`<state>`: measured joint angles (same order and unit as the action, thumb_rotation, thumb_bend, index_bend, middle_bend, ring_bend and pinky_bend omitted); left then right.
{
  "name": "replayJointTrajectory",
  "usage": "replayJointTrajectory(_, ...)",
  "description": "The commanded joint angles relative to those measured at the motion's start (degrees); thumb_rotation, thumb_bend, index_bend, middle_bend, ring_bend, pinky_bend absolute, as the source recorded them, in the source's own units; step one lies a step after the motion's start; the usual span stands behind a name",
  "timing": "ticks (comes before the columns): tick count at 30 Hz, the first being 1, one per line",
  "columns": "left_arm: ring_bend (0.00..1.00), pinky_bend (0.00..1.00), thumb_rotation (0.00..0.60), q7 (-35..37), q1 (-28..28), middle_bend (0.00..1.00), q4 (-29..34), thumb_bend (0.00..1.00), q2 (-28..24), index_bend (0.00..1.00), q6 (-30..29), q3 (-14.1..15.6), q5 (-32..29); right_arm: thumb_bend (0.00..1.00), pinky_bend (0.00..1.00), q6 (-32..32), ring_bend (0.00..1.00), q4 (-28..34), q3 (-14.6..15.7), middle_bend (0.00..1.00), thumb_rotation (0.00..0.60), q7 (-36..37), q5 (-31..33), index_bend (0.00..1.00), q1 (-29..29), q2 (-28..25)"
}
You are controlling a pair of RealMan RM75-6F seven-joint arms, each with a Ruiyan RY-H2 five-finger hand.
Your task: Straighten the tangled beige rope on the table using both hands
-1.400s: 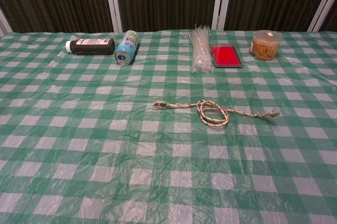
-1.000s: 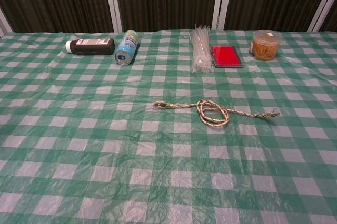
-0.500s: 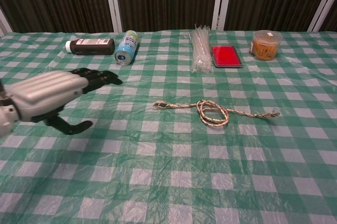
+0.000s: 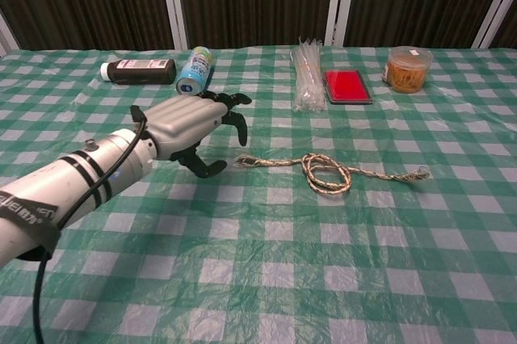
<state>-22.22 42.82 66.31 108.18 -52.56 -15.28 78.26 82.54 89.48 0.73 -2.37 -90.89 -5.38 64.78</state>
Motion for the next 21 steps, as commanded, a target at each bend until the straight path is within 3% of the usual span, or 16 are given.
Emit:
replayJointTrajectory(1,0.00,0.00,0.600,3.8,2.8,0.00,-4.7,0.42,3.2,0.40,1.7,-1.7,-2.0,0.32,0.00,-0.7,0.00,-0.2,-0.2,0.00,0.600,0.4,0.5,0.00,-0.3,-0.1)
replayJointTrajectory(10,0.00,0.00,0.600,10.0,7.0,0.01,-14.8,0.42,8.5,0.43,2.7,-1.3,-1.7,0.32,0.00,-0.9,0.00,-0.6,-0.8,0.00,0.600,2.3,1.4,0.00,-0.4,-0.6)
replayJointTrajectory(21,0.00,0.00,0.600,11.7,8.6,0.01,-18.7,0.42,10.7,0.43,2.7,-0.4,-2.4,0.32,0.00,-1.4,0.00,-0.4,-0.9,0.00,0.600,2.0,1.8,0.00,-0.5,-0.8)
